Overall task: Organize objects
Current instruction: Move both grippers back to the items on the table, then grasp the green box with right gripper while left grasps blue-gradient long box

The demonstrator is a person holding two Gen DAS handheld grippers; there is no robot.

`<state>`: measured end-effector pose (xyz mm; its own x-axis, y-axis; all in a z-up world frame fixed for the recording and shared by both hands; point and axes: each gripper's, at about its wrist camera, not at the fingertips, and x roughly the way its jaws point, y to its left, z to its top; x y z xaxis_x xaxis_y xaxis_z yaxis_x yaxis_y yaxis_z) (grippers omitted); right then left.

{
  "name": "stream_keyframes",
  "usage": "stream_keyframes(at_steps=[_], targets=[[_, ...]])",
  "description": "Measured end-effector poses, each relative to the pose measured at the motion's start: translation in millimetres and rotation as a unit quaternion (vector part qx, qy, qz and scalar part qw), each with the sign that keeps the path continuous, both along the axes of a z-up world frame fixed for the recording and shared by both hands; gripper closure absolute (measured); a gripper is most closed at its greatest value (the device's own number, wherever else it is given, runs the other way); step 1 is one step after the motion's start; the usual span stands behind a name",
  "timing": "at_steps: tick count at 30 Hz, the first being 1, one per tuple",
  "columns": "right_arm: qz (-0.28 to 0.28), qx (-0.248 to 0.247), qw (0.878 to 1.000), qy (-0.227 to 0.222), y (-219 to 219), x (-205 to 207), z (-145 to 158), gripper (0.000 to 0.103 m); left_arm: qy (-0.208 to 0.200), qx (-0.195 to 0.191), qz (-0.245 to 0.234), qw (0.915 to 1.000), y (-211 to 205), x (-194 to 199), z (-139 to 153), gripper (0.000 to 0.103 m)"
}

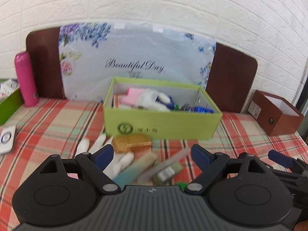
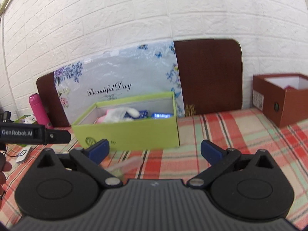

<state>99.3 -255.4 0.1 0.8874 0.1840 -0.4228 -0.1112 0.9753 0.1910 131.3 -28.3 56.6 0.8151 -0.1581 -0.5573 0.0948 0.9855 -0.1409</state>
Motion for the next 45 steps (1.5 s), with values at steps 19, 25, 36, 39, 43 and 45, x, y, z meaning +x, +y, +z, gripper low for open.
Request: stream_keyframes(at_steps=[19,25,36,39,43,45], targets=[[0.012,-0.001,0.997,0.075,24.8,-55.4,-49.5,0.000,0.068,-0.008,0.029,0.9972,31.2,-49.4,-51.8,0.012],[0.031,-0.016,0.995,0.091,43.3,-45.8,-59.5,0.000,0.071,-0.013,0.036,0.9967,52.8,-56.5,-61.5,0.012],[0.046,-0.082,0.990,0.106,89.3,0.8,-74.5,0.021,0.047,-0.023,0.023,0.9984,69.3,-50.1,-60.7,0.013],[0.054,-0.077,0.990,0.109,85.9,-4.8,-75.6,0.038,0.039,-0.017,0.019,0.9989,71.4,-35.2,-57.8,0.020],[0.067,-0.076,0.988,0.113,74.9,-22.2,-71.1,0.038,0.044,0.001,0.005,0.9990,65.0,-6.1,-60.9,0.021],[0.069,-0.068,0.988,0.117,67.5,-31.9,-68.7,0.038,0.051,0.018,-0.003,0.9985,59.0,7.3,-65.7,0.022]])
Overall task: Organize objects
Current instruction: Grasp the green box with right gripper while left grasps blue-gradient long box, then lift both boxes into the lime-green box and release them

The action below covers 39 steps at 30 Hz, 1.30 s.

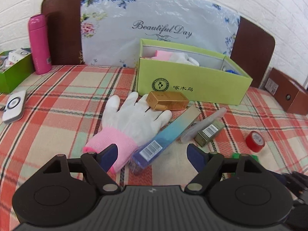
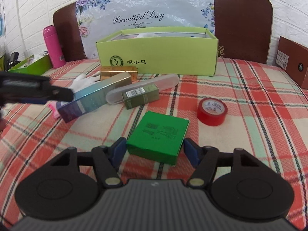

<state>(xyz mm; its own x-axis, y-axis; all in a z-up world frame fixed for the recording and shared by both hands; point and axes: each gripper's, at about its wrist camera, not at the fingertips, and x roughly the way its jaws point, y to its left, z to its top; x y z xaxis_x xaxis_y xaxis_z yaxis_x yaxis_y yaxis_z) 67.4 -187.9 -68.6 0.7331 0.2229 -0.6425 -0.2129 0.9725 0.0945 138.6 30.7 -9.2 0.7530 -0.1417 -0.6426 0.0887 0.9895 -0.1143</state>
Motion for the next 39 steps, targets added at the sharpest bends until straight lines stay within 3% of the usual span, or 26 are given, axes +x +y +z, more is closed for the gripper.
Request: stream_keyframes(at_steps=[2,4,7,12,15,17,20,23,34,38,39], targets=[[-0.002,0.003,1.000,0.002,-6.1,-8.7,1.7,0.038,0.015,0.012,-0.014,0.9997,-5.3,12.2,-6.7,0.029],[-0.002,0.002,1.000,0.002,-10.7,-17.2,4.1,0.038,0.044,0.010,-0.028,0.9986,-7.3,20.9,-14.2,0.063],[0.008,-0.010,1.000,-0.004,-13.7,-29.9,7.6,0.038,0.060,-0.013,-0.052,0.9967,-6.7,12.3,-17.6,0.078],[0.034,-0.023,0.999,-0.002,-17.5,-46.1,8.2,0.038,0.072,-0.026,-0.090,0.9930,-8.4,-30.7,-20.1,0.080],[0.037,-0.037,0.999,0.002,-22.1,-53.2,5.1,0.038,0.084,-0.052,-0.093,0.9907,1.4,-61.4,-19.3,0.080],[0.025,-0.040,0.999,0.003,-25.5,-54.9,3.4,0.036,0.082,-0.049,-0.084,0.9919,3.8,-74.0,-19.9,0.079],[0.016,-0.045,0.999,0.001,-25.0,-53.3,2.9,0.031,0.077,-0.036,-0.069,0.9940,1.8,-67.5,-19.2,0.066],[0.017,-0.050,0.999,-0.009,-22.2,-56.0,4.0,0.020,0.074,-0.044,-0.071,0.9938,-3.2,-51.6,-19.0,0.053],[-0.001,-0.062,0.998,0.004,-16.4,-47.1,-4.3,0.018,0.082,-0.027,-0.073,0.9936,-23.6,-28.0,-24.8,0.054],[-0.007,-0.052,0.999,0.011,-16.1,-44.7,-6.9,0.035,0.083,-0.020,-0.074,0.9936,-26.3,-26.3,-25.6,0.055],[-0.009,-0.047,0.999,0.011,-16.5,-44.4,-6.9,0.035,0.083,-0.021,-0.073,0.9936,-25.9,-25.8,-25.7,0.055]])
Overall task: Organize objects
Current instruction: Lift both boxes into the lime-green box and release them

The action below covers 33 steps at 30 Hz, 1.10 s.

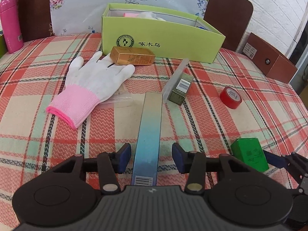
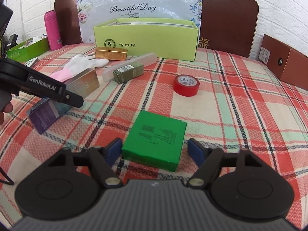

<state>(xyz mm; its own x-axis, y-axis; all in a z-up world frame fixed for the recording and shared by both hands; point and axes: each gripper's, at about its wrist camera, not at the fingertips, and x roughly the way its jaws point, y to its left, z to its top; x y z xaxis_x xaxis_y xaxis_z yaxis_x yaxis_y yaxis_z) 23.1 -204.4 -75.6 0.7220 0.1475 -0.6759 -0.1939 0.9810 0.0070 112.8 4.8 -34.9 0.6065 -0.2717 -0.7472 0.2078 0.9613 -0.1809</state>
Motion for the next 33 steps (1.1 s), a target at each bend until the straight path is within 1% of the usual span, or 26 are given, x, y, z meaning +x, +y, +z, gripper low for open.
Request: stream_keyframes(at_steps=[7,8,9,10,15,18,20,24,29,31,33], targets=[[-0.001,-0.002,1.000,-0.002,3.4,3.5,-2.5,0.035,-0.002,0.001,0.000,1.0000,0.9,2.2,-1.6,0.055],[0.000,0.001,1.000,-0.002,3.1,3.6,-2.9,0.036,-0.004,0.000,-0.002,1.0000,1.1,1.9,-2.0,0.059],[0.001,0.008,1.000,-0.003,2.2,3.6,-2.9,0.037,-0.005,-0.001,-0.006,1.0000,1.2,1.9,-2.3,0.072],[0.002,0.016,1.000,-0.002,1.5,4.0,-2.7,0.037,-0.006,0.002,-0.006,1.0000,1.5,1.7,-2.5,0.079],[0.015,0.053,0.998,-0.003,3.2,3.8,3.0,0.039,-0.011,-0.012,-0.014,0.9998,3.4,-4.8,2.8,0.081],[0.028,0.068,0.997,-0.015,6.2,5.2,13.6,0.039,-0.030,-0.021,-0.025,0.9990,3.9,-12.8,16.2,0.081],[0.033,0.074,0.996,-0.031,8.4,9.6,25.0,0.039,-0.045,-0.033,-0.032,0.9979,5.3,-14.9,28.8,0.081],[0.041,0.083,0.994,-0.065,9.2,25.2,48.3,0.039,-0.081,-0.045,-0.041,0.9949,5.8,-8.9,56.6,0.081],[0.052,0.082,0.989,-0.109,8.4,58.9,77.7,0.039,-0.121,-0.051,-0.030,0.9909,6.1,16.2,89.6,0.081],[0.053,0.076,0.987,-0.128,9.1,75.9,88.3,0.039,-0.137,-0.051,-0.026,0.9889,4.7,31.5,103.8,0.081],[0.053,0.066,0.986,-0.145,10.2,93.6,96.0,0.039,-0.145,-0.050,-0.025,0.9878,1.2,49.8,115.6,0.081]])
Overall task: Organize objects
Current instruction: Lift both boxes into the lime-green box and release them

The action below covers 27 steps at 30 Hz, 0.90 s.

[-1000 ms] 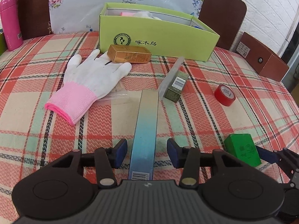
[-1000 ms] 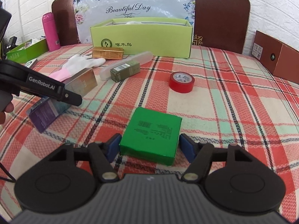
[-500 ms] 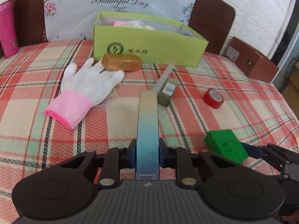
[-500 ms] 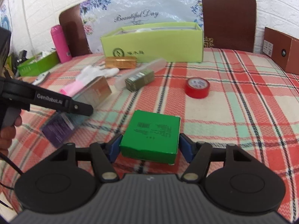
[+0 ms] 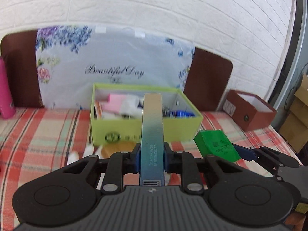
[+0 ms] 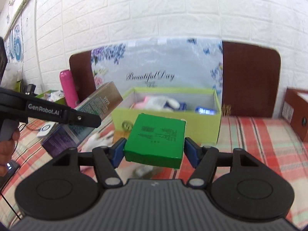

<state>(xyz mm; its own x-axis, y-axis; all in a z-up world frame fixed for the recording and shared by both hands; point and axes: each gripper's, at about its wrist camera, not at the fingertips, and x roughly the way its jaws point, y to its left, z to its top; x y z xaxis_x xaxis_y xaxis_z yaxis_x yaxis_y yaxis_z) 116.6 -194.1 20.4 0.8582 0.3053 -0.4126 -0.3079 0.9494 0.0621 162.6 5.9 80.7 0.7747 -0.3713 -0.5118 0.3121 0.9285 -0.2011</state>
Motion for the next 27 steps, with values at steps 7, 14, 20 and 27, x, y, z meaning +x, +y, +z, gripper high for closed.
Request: stream_keyframes(at_steps=[7,14,20,27], targets=[[-0.010,-0.010,1.000,-0.027,2.4,72.2,8.1,0.039,-0.012,0.010,0.014,0.9998,-10.3,74.0,20.7,0.081],[-0.028,-0.011,0.999,-0.035,4.0,146.1,0.1,0.039,-0.003,0.027,0.026,0.9993,-12.7,142.2,15.5,0.081],[-0.015,-0.011,1.000,-0.015,17.9,188.7,-25.5,0.037,0.012,0.022,0.034,0.9991,-10.4,178.4,-4.0,0.080],[-0.025,-0.057,0.998,-0.029,25.0,186.5,-55.3,0.000,0.004,0.031,0.083,0.9961,2.9,173.7,-23.8,0.020]])
